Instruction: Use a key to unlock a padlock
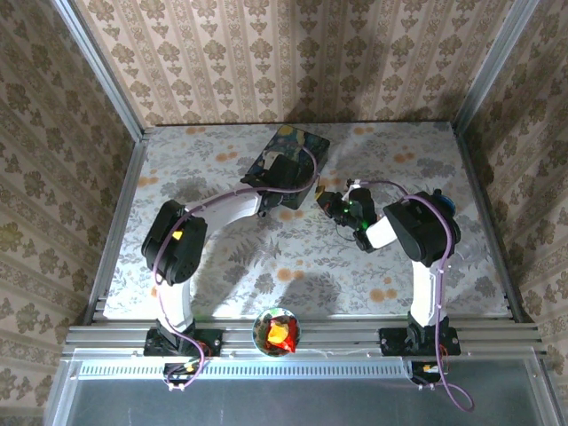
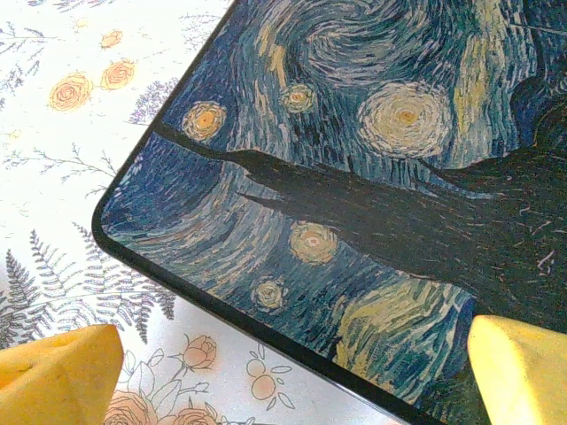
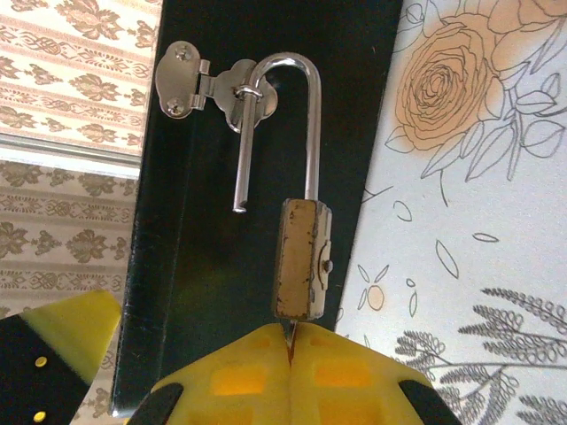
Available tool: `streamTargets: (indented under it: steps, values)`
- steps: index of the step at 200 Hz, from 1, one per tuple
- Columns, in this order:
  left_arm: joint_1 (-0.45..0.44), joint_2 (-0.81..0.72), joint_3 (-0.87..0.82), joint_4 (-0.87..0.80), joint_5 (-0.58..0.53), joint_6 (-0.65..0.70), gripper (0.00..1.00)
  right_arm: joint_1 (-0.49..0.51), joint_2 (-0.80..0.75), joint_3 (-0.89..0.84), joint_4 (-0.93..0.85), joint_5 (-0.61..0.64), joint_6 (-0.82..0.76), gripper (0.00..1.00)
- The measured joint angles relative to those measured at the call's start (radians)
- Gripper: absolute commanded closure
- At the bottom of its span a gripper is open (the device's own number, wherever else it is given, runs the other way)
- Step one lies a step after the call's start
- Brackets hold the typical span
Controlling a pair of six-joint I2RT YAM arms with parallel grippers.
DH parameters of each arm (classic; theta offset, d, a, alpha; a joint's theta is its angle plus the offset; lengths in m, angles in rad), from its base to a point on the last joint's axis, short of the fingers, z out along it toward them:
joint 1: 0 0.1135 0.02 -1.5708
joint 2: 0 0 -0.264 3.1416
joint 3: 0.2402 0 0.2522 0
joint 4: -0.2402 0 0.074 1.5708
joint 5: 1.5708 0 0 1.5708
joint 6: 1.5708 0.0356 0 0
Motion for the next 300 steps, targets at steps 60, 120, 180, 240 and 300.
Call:
streamTargets:
  steps: [60,120,180,240,300]
  values:
    - [0.007,-0.019,-0.048,0.056,0.012,-0.006,0.01,0.013,0.069,0.04,0.076,0.008,0.05,1.0]
    - [0.0,-0.019,-0.052,0.059,0.012,-0.02,0.01,0.045,0.088,0.04,0.158,0.125,0.119,1.0]
    - [0.0,-0.023,-0.066,0.074,0.013,-0.036,0.0,0.078,0.098,0.074,0.174,0.243,0.149,1.0]
    - [0.0,-0.043,-0.1,0.098,0.021,-0.047,0.0,0.055,0.128,0.141,0.143,0.269,0.151,1.0]
    - [0.023,-0.128,-0.199,0.114,0.056,-0.053,0.1,0.038,-0.031,0.018,-0.002,0.268,0.053,1.0]
